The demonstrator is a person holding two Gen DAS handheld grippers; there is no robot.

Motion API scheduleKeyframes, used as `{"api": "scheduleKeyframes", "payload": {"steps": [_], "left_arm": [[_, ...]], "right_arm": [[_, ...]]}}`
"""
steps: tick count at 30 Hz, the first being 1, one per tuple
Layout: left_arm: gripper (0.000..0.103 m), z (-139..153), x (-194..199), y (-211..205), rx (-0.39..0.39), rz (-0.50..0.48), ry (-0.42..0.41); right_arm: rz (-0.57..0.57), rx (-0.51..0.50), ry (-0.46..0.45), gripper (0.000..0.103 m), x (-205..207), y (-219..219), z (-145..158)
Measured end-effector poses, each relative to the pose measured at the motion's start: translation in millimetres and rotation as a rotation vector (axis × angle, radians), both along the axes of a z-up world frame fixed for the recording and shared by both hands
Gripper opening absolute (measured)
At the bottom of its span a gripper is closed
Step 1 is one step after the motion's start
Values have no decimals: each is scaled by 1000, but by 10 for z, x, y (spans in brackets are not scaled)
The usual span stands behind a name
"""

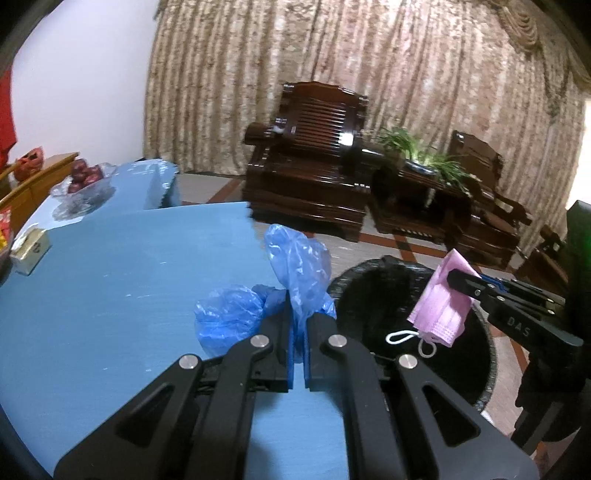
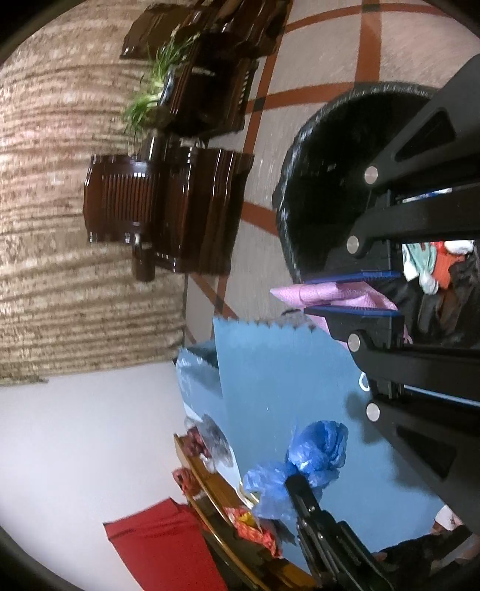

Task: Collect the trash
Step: 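Carry the pink mask and blue bag over the bin and open both grippers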

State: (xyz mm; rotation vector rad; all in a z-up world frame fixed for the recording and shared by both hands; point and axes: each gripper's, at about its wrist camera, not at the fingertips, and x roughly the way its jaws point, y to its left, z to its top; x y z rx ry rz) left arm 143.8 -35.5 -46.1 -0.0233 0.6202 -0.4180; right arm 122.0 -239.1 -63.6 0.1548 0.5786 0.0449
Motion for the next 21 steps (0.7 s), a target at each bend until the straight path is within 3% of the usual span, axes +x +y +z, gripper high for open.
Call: {"api": "scheduleKeyframes", "payload": {"steps": [13, 21], "left_arm": [[3, -100, 12, -966, -1, -206, -19], [2, -278, 169, -1372, 7, -274, -7]], "right_arm": [[-139, 4, -1, 11, -198, -602, -73], [-208, -16, 25, 11, -178, -895, -221]]}}
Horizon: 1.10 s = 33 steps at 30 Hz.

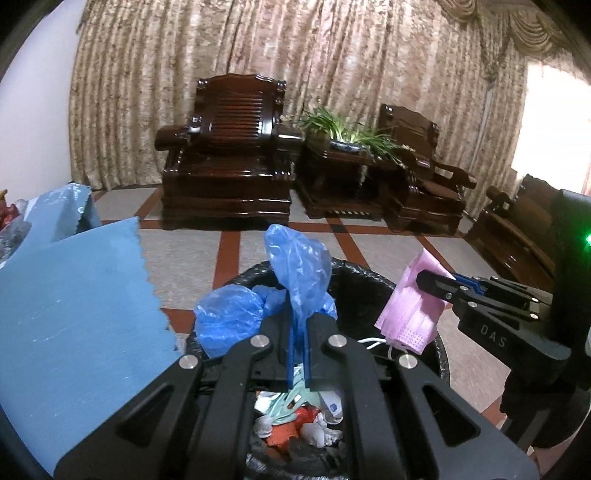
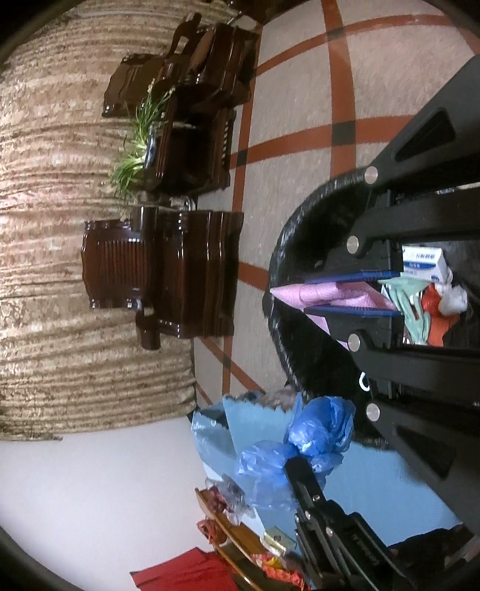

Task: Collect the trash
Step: 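Carry the pink mask and blue bag over the bin and open both grippers, then withdraw both open tools from above the bin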

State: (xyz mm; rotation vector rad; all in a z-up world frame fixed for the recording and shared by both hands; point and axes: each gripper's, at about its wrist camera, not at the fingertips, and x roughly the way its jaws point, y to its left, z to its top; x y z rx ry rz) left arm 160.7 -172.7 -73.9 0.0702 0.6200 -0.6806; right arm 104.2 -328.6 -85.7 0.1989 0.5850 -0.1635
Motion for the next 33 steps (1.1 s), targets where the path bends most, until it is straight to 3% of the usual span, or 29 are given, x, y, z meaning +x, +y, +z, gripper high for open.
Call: {"api": "scheduleKeyframes", "payload": {"steps": [13, 16, 19, 22, 23, 24, 33], "left_arm": [[3, -372, 382, -246, 30, -29, 72], [8, -397, 451, -261, 32, -23, 81], [24, -388, 476, -259, 33, -17, 78], [31, -369, 493, -219, 28, -5, 75], [34, -364, 499, -199, 28, -2, 75], [37, -351, 506, -185, 28, 3, 73], [71, -235, 478, 74, 23, 54, 53]], "right_arm": [[-35, -13, 57, 11, 314, -228, -298], [-38, -28, 77, 15, 408, -246, -385], [-36, -33, 97, 18, 489, -268, -476], [-37, -37, 107, 26, 547, -269, -533], [-37, -38, 108, 33, 560, -284, -542], [-40, -40, 108, 48, 563, -280, -549], [-38, -26, 85, 93, 469, -266, -488]]}}
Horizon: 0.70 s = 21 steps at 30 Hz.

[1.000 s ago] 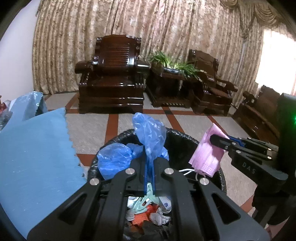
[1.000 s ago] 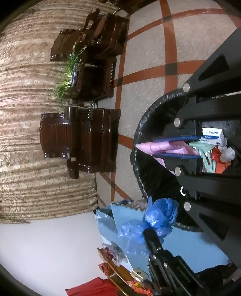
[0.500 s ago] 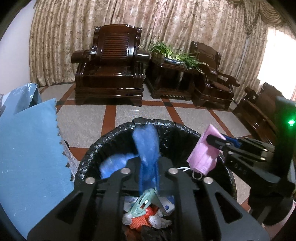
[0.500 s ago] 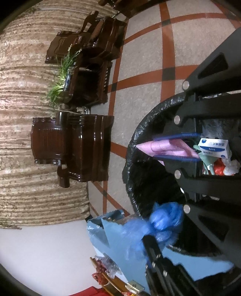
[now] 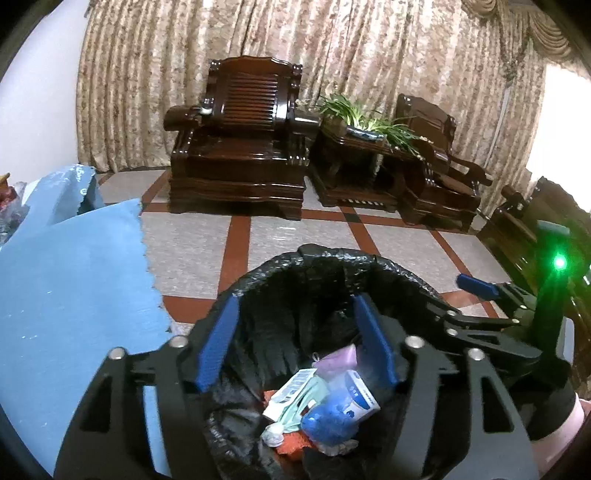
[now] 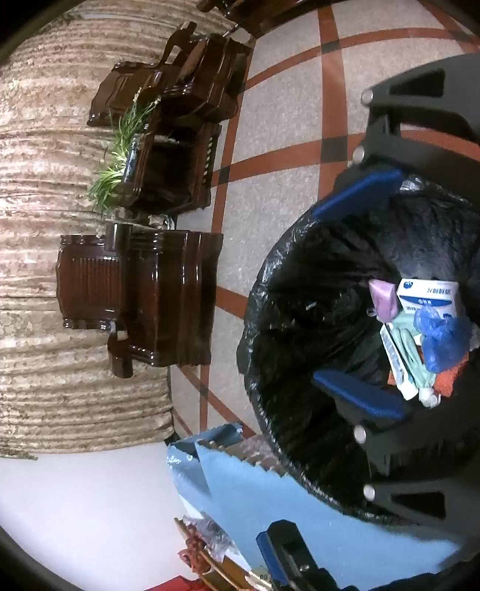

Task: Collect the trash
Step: 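Withdraw both open tools from above the bin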

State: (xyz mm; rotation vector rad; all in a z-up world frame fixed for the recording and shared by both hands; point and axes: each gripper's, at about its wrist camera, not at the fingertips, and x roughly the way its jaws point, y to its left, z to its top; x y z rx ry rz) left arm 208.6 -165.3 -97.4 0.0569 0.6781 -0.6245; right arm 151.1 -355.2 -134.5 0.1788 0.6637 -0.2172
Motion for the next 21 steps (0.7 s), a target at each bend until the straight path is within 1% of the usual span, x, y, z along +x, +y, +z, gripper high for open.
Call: {"api": "scheduleKeyframes", "payload": {"steps": [3, 4, 6, 9, 13, 17, 21], "left_arm": [[79, 45, -57, 101, -3, 21, 0], [81, 60, -78, 130, -4, 26, -1], [87, 96, -136, 211, 2, 49, -7], [90, 149, -217, 329, 12, 78, -6], [91, 193, -344, 497, 19, 106, 7], [91, 258, -513, 667, 41, 143, 14], [91, 348, -668, 804, 57, 167, 1]], "right_arm": [[19, 9, -8, 97, -84, 81, 65], [25, 13, -7, 97, -125, 116, 85], [35, 28, -1, 97, -199, 169, 110], [43, 43, 0, 97, -339, 275, 174], [59, 63, -15, 97, -555, 410, 311], [82, 54, -31, 97, -702, 542, 477], [121, 45, -68, 97, -853, 701, 693]]}}
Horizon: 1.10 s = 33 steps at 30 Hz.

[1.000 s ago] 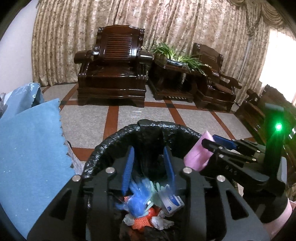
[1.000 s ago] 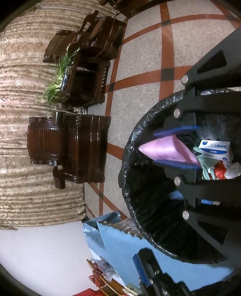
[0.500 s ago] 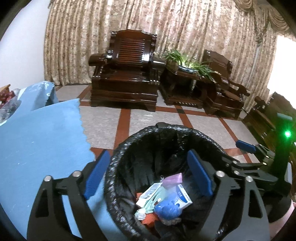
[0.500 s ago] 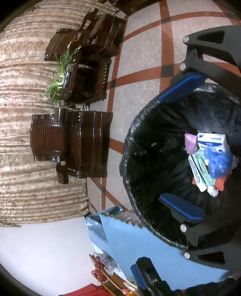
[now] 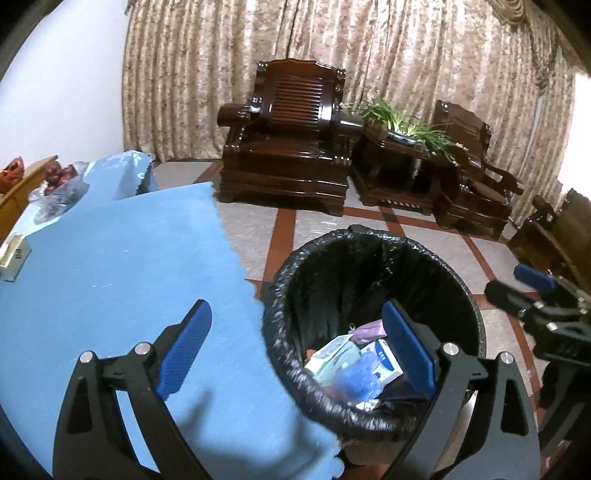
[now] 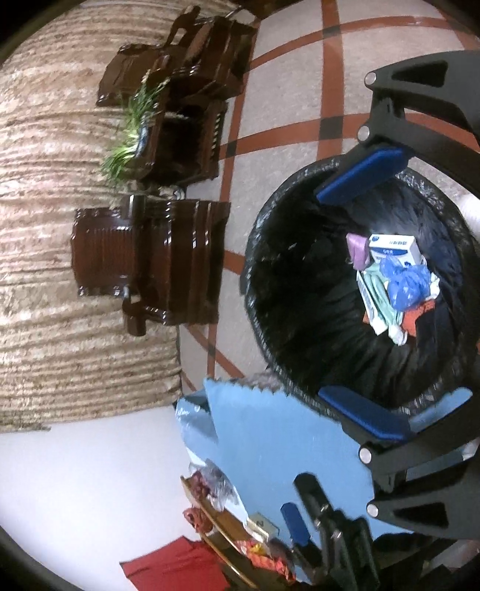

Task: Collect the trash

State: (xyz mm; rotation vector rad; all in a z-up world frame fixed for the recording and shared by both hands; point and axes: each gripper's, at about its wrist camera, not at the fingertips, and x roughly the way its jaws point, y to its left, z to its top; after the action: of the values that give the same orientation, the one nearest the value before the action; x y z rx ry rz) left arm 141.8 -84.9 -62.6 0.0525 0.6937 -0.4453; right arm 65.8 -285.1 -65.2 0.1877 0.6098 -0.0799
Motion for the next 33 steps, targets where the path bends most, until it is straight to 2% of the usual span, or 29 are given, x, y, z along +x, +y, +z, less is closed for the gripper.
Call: {"api": "scheduleKeyframes", "payload": {"steps": [10, 19, 33], "left_arm": [[91, 274, -437, 194, 8, 25, -55], [91, 455, -627, 343, -14, 50, -93], [91, 580, -857, 442, -33, 72, -139]], "right_arm": [[65, -15, -48, 97, -199, 336, 309], [96, -29, -65, 97, -318, 534, 418], [120, -49, -93, 97, -435, 625, 517]]}}
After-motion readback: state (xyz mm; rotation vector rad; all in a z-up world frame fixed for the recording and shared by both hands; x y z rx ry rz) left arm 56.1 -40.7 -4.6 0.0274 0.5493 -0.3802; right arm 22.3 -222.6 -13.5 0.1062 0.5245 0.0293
